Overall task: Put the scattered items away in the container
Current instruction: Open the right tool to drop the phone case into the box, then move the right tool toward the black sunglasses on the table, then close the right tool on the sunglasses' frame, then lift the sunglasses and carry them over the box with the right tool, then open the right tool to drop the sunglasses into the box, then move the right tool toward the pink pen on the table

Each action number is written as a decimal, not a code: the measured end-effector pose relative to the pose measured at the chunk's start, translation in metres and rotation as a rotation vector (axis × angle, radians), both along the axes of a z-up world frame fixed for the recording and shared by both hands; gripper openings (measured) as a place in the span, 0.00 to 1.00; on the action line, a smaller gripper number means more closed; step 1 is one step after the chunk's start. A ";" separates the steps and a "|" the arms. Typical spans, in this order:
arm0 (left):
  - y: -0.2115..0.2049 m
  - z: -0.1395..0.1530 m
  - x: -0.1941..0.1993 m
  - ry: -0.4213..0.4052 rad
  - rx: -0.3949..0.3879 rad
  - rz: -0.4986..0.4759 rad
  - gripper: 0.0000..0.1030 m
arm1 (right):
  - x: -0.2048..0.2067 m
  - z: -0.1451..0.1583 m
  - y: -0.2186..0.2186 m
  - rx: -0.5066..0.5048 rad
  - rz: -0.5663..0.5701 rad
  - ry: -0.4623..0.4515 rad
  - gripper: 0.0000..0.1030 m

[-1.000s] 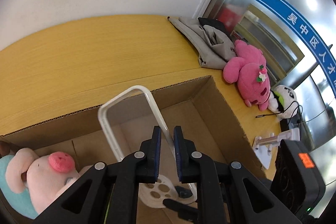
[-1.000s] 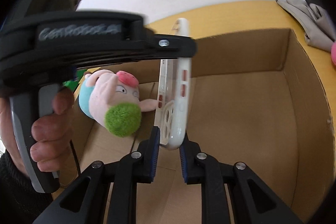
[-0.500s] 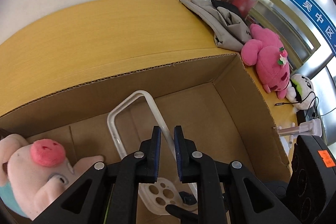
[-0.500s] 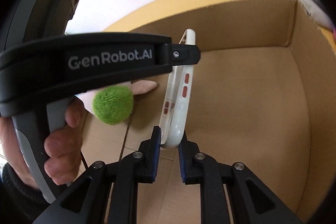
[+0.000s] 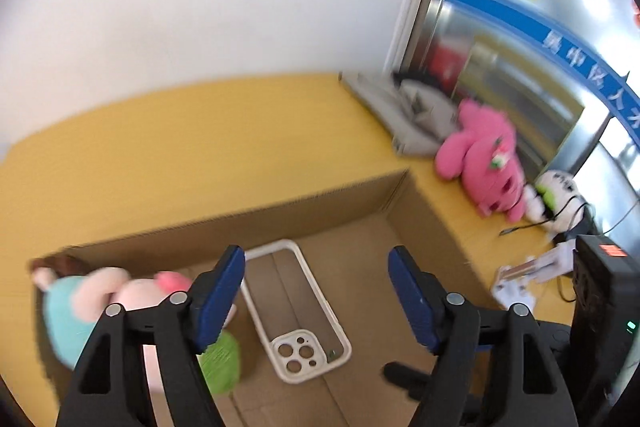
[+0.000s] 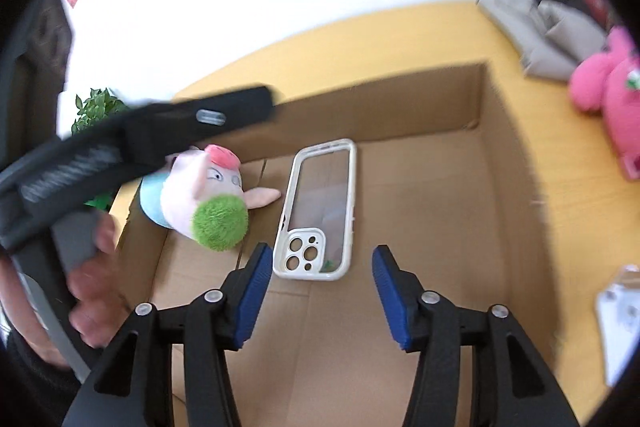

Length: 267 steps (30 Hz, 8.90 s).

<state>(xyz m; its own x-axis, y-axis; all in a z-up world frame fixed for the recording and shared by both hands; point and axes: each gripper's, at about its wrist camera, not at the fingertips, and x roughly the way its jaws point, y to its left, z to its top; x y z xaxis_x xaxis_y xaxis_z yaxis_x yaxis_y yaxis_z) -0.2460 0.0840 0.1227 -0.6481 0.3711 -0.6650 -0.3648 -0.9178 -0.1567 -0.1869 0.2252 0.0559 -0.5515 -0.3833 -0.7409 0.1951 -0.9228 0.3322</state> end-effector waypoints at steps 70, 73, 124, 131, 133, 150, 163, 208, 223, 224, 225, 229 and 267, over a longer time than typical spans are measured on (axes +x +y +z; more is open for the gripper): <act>-0.062 -0.066 0.307 0.071 0.042 0.221 1.00 | 0.242 -0.001 -0.022 0.249 -0.018 0.243 0.69; -0.065 -0.069 0.306 0.042 0.063 0.215 1.00 | 0.242 -0.005 -0.022 0.249 -0.012 0.230 0.69; -0.067 -0.159 0.259 -0.364 -0.096 0.153 0.77 | 0.273 -0.092 -0.110 0.002 0.346 -0.010 0.27; -0.066 -0.156 0.264 -0.361 -0.097 0.169 0.45 | 0.289 -0.092 -0.116 0.034 0.373 0.025 0.20; -0.069 -0.156 0.264 -0.365 -0.074 0.178 0.41 | 0.293 -0.091 -0.116 0.051 0.373 0.039 0.20; -0.070 -0.113 0.269 -0.262 0.070 0.136 0.34 | 0.285 -0.054 -0.101 0.068 0.331 0.199 0.20; -0.071 -0.035 0.258 -0.129 0.093 0.124 0.34 | 0.280 0.010 -0.097 0.070 0.306 0.342 0.20; -0.131 -0.136 0.028 -0.475 -0.261 0.237 0.31 | 0.061 -0.065 -0.204 -0.085 0.296 -0.126 0.21; -0.145 -0.101 0.068 -0.331 -0.184 0.288 0.64 | 0.093 -0.039 -0.162 -0.058 0.250 -0.033 0.48; -0.146 -0.092 0.077 -0.295 -0.178 0.291 0.68 | 0.096 -0.038 -0.158 -0.058 0.248 -0.030 0.48; -0.149 -0.085 0.081 -0.271 -0.168 0.294 0.68 | 0.097 -0.037 -0.156 -0.059 0.253 -0.030 0.48; -0.166 -0.059 0.093 -0.211 -0.102 0.325 0.70 | 0.103 -0.038 -0.164 -0.060 0.300 -0.044 0.48; -0.107 -0.057 0.269 0.065 -0.061 0.322 0.94 | 0.200 -0.003 -0.092 0.256 0.113 0.189 0.66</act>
<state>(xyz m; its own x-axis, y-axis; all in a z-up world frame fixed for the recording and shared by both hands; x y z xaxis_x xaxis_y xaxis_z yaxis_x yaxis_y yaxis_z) 0.0226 -0.0231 0.0660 -0.7674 0.1012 -0.6332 -0.0620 -0.9946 -0.0838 0.0135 0.1330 0.0528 -0.6531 -0.2649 -0.7094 0.3370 -0.9406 0.0410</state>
